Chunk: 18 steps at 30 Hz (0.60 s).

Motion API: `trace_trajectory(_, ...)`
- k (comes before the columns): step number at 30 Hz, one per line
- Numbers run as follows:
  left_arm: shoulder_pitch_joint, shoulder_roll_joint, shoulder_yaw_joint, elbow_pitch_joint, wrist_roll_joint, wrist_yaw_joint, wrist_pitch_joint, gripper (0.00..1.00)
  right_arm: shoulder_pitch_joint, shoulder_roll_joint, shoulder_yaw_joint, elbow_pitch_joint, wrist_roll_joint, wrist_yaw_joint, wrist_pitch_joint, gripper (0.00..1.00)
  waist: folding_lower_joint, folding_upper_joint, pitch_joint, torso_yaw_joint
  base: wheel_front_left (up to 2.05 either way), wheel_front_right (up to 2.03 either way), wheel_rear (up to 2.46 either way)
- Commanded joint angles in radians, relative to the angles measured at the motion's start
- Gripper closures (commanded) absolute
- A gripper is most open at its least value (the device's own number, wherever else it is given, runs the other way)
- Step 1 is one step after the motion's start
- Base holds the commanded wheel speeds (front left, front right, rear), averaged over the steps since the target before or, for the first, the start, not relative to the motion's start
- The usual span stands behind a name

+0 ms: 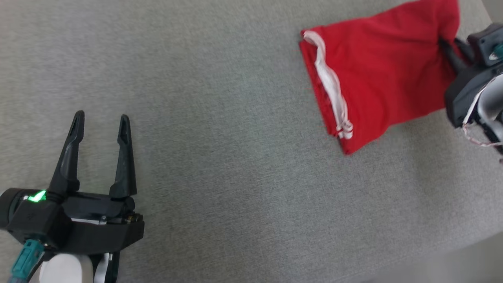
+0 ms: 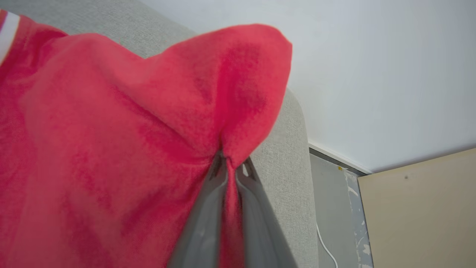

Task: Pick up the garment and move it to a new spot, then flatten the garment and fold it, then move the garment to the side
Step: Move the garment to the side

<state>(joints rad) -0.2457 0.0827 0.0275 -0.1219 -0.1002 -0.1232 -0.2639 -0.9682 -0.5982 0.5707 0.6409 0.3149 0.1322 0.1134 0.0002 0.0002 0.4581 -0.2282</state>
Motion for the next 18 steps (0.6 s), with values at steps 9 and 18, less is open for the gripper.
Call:
trace_trajectory(9, -0.048, 0.042, -0.021, -0.043, 0.014, -0.006, 0.000, 0.00, -0.094, -0.039, -0.064, 0.048, -0.116, -0.003, -0.097, 1.00, -0.0002, -0.0002, 0.141, -0.090, 0.00, 0.00, 0.00)
trace_trajectory(18, -0.070, 0.062, -0.024, -0.046, 0.003, -0.006, 0.000, 0.00, -0.086, -0.031, -0.127, 0.041, -0.205, -0.003, -0.175, 1.00, -0.0002, -0.0002, 0.172, -0.100, 0.00, 0.00, 0.00)
